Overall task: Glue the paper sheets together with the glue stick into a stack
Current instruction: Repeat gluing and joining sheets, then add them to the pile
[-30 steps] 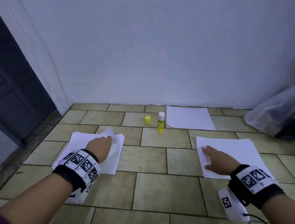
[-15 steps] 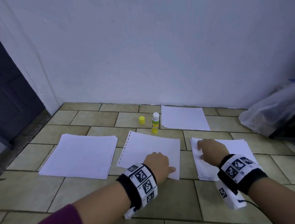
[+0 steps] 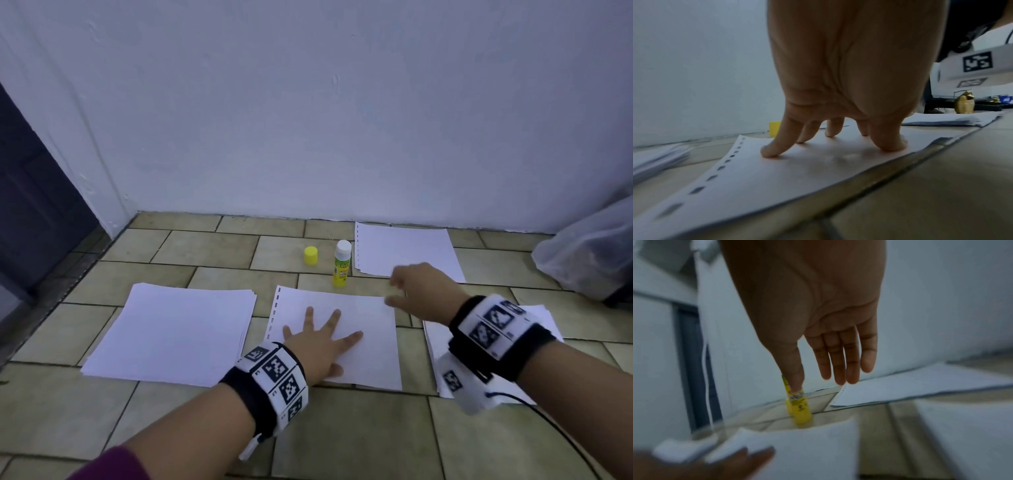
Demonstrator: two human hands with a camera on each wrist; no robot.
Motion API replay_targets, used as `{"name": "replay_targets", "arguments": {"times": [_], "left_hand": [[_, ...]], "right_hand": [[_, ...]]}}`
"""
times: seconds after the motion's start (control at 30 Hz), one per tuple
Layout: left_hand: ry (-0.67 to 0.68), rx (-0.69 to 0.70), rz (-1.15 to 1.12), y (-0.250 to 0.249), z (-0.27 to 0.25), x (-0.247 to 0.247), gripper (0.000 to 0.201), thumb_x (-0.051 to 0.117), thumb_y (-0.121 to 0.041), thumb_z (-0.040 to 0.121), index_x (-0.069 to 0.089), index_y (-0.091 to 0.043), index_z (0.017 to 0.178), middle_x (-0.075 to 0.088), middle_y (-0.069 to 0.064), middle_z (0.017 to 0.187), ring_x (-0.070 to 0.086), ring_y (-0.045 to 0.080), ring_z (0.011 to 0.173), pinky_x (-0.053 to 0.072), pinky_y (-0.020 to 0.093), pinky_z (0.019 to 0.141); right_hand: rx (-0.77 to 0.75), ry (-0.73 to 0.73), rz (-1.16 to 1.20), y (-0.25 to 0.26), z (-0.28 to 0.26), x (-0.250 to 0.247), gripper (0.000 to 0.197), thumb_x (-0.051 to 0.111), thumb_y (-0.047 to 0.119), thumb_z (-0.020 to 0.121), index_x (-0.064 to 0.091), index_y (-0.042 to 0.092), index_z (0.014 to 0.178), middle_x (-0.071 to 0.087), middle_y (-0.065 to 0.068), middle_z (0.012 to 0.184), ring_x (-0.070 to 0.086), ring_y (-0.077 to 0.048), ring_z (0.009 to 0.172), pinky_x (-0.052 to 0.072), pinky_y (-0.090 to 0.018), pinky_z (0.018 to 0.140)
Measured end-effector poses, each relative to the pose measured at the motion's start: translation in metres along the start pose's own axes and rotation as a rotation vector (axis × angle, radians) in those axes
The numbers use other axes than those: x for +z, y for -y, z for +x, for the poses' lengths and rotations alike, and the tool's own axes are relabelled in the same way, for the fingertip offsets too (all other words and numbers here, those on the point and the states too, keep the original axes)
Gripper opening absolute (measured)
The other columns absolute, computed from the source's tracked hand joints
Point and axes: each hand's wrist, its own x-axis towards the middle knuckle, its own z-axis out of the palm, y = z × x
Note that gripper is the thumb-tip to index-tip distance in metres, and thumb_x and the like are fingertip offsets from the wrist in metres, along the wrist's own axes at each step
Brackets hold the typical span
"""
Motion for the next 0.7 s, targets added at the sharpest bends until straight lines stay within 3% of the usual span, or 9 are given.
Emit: {"name": "replay_targets", "arguments": {"times": [0.1,0.2,0.27,0.33,0.4,0.47,0.5,0.6,0.7], "left_hand": [[0.002,-0.013,0.030,0.001,0.005,0.004,0.067,0.039,-0.038,0.102,-0.009,-0.048,0.148,-0.027,-0.006,0.157,-0.023,0.041,0.142,0.008,0.069,0.110],[-0.002,-0.013,0.045,0.002,0.007,0.007,0.067,0.038,-0.039,0.102,-0.010,-0.048,0.148,-0.028,-0.006,0.157,-0.023,0.042,0.142,0.009,0.069,0.109],[-0.006,-0.010,0.046,0.003,0.008,0.009,0.067,0.038,-0.040,0.101,-0.010,-0.048,0.148,-0.028,-0.006,0.157,-0.023,0.042,0.142,0.009,0.069,0.109],[-0.013,-0.006,0.035,0.003,0.008,0.009,0.067,0.038,-0.040,0.101,-0.009,-0.049,0.147,-0.027,-0.006,0.157,-0.023,0.042,0.142,0.008,0.069,0.109],[-0.018,-0.002,0.022,0.004,0.008,0.009,0.066,0.038,-0.040,0.102,-0.009,-0.049,0.147,-0.027,-0.006,0.157,-0.023,0.041,0.142,0.007,0.069,0.109],[-0.023,-0.008,0.018,0.004,0.007,0.008,0.066,0.037,-0.039,0.102,-0.009,-0.050,0.147,-0.027,-0.007,0.157,-0.023,0.040,0.142,0.007,0.069,0.110],[-0.028,-0.014,0.020,0.003,0.006,0.008,0.065,0.037,-0.039,0.102,-0.009,-0.050,0.147,-0.027,-0.007,0.157,-0.022,0.040,0.143,0.008,0.068,0.110],[-0.054,-0.035,0.032,-0.004,0.003,0.005,0.064,0.036,-0.039,0.102,-0.007,-0.048,0.148,-0.024,-0.004,0.158,-0.018,0.040,0.144,0.014,0.067,0.111],[-0.124,-0.034,0.029,-0.007,0.005,0.003,0.066,0.041,-0.046,0.097,0.001,-0.045,0.150,-0.008,0.000,0.158,0.000,0.040,0.142,0.031,0.061,0.106]], "right_hand": [[0.019,-0.035,0.427,0.024,0.029,-0.001,0.051,0.073,0.037,0.081,0.053,0.015,0.123,0.059,-0.002,0.112,0.054,-0.016,0.094,0.039,-0.024,0.079],[0.021,-0.114,0.603,0.041,0.051,0.008,0.050,0.075,0.032,0.080,0.055,0.017,0.124,0.058,0.001,0.110,0.051,-0.014,0.088,0.034,-0.022,0.076],[0.017,-0.146,0.622,0.044,0.060,0.015,0.040,0.070,0.028,0.085,0.058,0.014,0.120,0.062,-0.001,0.113,0.054,-0.017,0.091,0.036,-0.025,0.076],[-0.020,-0.138,0.620,0.041,0.062,0.018,0.032,0.064,0.024,0.089,0.058,0.010,0.117,0.065,-0.007,0.113,0.058,-0.023,0.102,0.041,-0.030,0.084],[-0.037,-0.117,0.656,0.036,0.057,0.015,0.022,0.058,0.024,0.094,0.055,0.008,0.108,0.065,-0.009,0.106,0.058,-0.025,0.103,0.042,-0.030,0.084],[0.015,-0.078,0.670,0.026,0.048,0.006,0.019,0.052,0.028,0.096,0.047,0.010,0.091,0.061,-0.004,0.085,0.055,-0.025,0.084,0.040,-0.023,0.067],[0.052,-0.045,0.642,0.020,0.044,0.001,0.023,0.052,0.031,0.096,0.043,0.011,0.091,0.057,-0.003,0.079,0.053,-0.024,0.076,0.038,-0.022,0.060],[0.128,0.091,0.510,-0.002,0.025,-0.014,0.032,0.070,0.037,0.083,0.054,0.014,0.098,0.058,-0.002,0.080,0.060,-0.019,0.056,0.048,-0.027,0.056],[0.167,0.044,0.449,-0.016,0.012,-0.024,0.048,0.086,0.027,0.066,0.057,0.017,0.102,0.055,0.002,0.082,0.057,-0.013,0.051,0.048,-0.020,0.053]]}}
